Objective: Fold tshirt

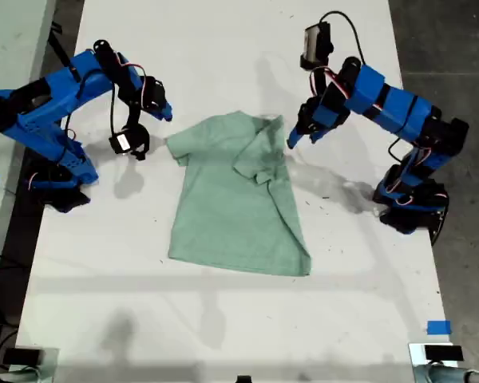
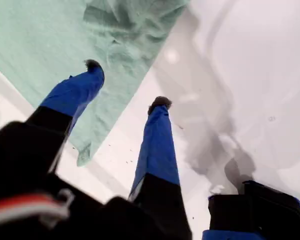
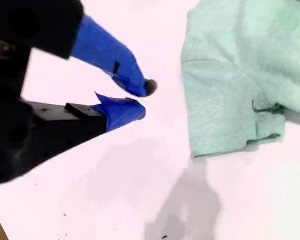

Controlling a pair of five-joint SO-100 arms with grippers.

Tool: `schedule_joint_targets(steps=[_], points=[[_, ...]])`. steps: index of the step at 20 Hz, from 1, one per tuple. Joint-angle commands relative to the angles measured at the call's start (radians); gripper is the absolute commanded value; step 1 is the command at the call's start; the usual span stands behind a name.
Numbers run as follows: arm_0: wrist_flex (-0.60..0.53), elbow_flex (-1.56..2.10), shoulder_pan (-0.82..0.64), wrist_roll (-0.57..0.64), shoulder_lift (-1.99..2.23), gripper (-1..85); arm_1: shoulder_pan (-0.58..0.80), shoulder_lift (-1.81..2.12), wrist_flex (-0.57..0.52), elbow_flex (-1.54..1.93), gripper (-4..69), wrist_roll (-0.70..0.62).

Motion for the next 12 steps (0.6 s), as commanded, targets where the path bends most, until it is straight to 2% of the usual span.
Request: schedule_joint_targets(steps=[1,4,7,12], points=[[-0.054,-0.005,-0.048,0.029,-0.029,27.5,-0.008,0.110,-0.032,0.025,21.5,0.012],[-0.133,0.046,-0.061,0.077,-0.104,26.9,-0.005,0.155,-0.049,0.080,20.9,0.021],[-0.195,0.086,-0.069,0.077,-0.193,30.2,-0.005,0.173,-0.055,0.106,20.4,0.026],[-0.305,0.206,-0.087,0.077,-0.245,30.2,-0.005,0.175,-0.064,0.133,20.1,0.029]])
